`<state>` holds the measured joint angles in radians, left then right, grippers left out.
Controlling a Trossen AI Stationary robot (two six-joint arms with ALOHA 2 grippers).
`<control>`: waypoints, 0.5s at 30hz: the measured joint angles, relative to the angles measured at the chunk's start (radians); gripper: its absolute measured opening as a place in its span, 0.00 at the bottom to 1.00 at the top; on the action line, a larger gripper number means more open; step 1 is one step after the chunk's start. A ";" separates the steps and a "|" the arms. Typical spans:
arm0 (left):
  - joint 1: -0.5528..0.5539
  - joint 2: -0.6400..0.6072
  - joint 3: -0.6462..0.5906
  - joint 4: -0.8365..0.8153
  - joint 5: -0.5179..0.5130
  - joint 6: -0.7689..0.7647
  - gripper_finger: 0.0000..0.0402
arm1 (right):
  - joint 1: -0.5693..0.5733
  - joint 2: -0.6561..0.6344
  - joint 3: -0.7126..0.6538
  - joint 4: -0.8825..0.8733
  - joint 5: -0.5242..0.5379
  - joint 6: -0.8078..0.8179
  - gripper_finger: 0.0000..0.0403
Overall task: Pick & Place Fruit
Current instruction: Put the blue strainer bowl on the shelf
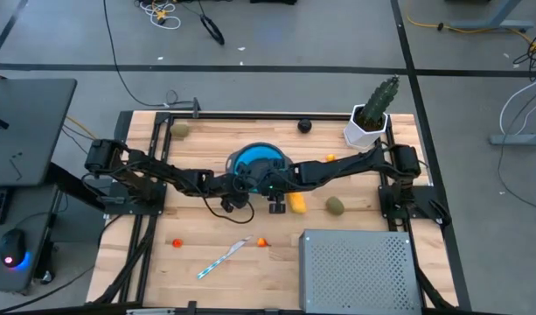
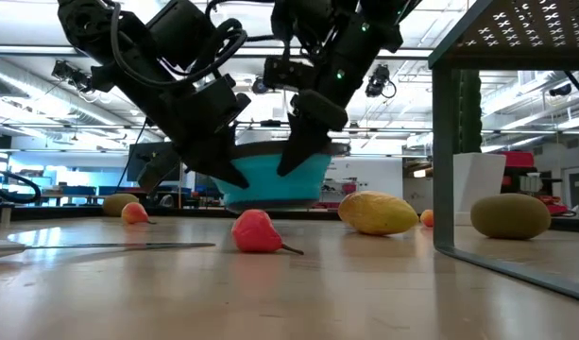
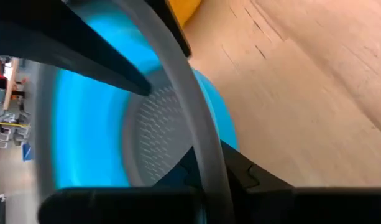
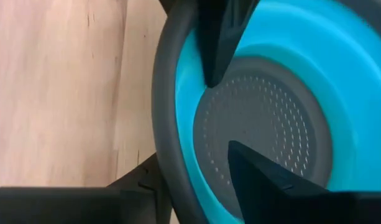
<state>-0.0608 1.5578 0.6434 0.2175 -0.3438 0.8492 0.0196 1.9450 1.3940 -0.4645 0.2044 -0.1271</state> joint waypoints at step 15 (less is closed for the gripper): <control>-0.003 -0.003 0.002 0.026 -0.032 -0.072 0.15 | 0.001 -0.001 0.000 0.020 -0.055 -0.024 0.08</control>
<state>-0.0639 1.5547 0.6453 0.2436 -0.3753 0.7772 0.0208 1.9442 1.3937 -0.4450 0.1497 -0.1509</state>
